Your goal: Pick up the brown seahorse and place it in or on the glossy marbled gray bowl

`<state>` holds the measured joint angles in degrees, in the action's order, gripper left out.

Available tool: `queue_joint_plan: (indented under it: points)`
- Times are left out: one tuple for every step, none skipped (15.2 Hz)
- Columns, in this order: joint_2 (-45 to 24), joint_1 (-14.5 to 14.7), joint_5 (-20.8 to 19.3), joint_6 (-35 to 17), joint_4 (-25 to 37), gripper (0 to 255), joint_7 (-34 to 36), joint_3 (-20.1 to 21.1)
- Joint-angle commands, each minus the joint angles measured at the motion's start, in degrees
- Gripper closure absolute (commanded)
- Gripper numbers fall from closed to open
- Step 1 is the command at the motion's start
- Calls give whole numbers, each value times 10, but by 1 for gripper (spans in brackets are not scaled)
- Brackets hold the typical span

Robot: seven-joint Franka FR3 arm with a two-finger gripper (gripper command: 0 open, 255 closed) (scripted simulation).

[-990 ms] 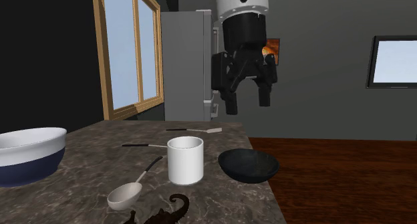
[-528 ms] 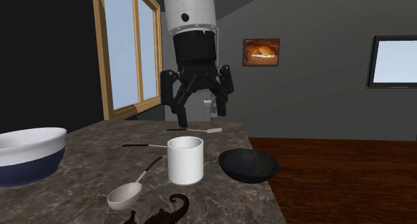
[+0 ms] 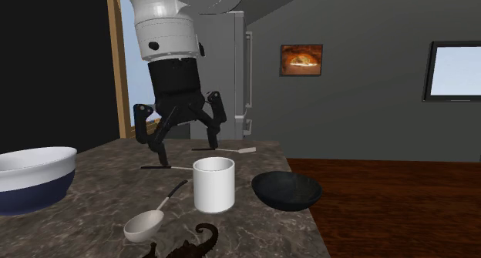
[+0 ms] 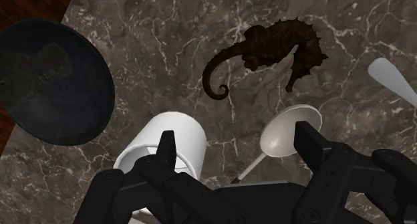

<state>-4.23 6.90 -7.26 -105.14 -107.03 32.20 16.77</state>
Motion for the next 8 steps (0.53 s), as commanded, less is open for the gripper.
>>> queue_joint_plan:
  points:
    - [-7,1,-3,-14,-8,0,4,0]
    - [-8,1,-4,-22,-14,0,5,0]
    - [-9,0,-5,-29,-21,0,5,0]
    - [-10,0,-5,-37,-27,0,6,-1]
    - [-11,0,-6,-44,-34,0,6,-1]
    - [-12,-1,-7,-48,-37,0,7,-1]
    - [-12,-1,-7,-48,-37,0,7,-1]
    - [-12,-1,-7,-48,-37,0,7,-1]
